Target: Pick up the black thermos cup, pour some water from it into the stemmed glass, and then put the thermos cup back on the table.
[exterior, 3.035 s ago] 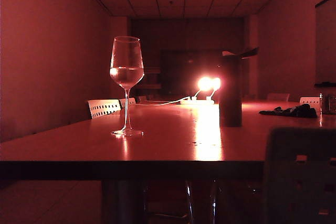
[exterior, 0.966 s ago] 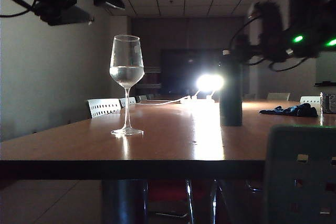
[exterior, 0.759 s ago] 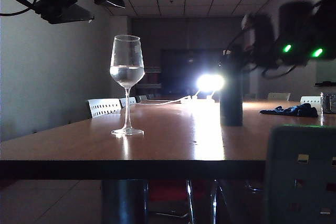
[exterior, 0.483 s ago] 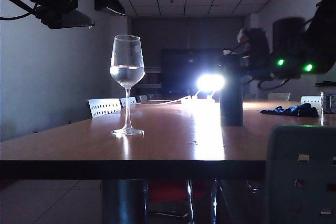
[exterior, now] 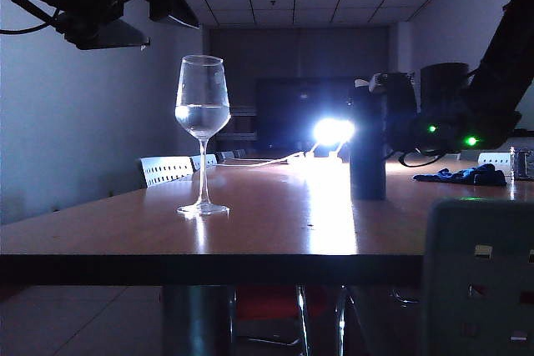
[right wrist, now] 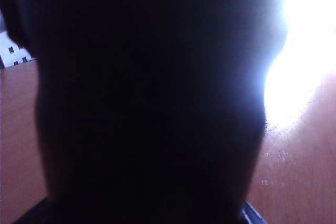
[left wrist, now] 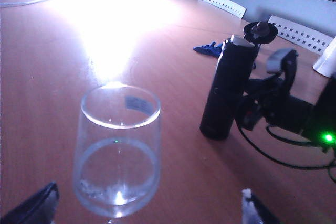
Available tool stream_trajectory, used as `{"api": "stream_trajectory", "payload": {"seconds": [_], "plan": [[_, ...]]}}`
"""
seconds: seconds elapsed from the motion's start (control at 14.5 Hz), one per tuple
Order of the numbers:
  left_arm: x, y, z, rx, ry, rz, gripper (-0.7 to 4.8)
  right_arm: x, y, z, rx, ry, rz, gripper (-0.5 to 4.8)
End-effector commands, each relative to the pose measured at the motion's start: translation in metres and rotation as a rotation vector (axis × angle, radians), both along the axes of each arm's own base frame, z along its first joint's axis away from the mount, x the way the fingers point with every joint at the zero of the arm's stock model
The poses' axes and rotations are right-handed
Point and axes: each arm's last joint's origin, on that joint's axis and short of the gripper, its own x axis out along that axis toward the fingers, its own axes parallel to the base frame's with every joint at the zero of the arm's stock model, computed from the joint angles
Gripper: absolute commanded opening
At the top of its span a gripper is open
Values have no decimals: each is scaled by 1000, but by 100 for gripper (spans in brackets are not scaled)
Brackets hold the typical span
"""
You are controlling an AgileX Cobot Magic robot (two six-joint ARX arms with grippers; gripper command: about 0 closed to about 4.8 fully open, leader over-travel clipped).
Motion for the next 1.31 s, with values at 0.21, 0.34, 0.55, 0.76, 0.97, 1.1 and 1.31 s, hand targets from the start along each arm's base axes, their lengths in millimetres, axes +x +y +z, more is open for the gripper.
{"api": "stream_trajectory", "payload": {"seconds": [0.21,0.34,0.55,0.76,0.97,1.1,1.31], "plan": [[0,0,1,8,6,1,479,3,0,5,3,-29,-26,378],[0,0,1,8,6,2,479,3,1,5,4,-28,-24,290],[0,0,0,8,7,2,479,2,1,5,25,-25,-19,135],[0,0,-1,12,20,1,479,2,1,9,26,-32,-17,132],[0,0,-2,16,29,1,479,2,1,9,26,-31,-16,75],[0,0,-2,17,28,2,479,1,1,12,27,-44,-12,75],[0,2,-1,25,19,60,479,-4,2,39,64,-45,63,76]]}}
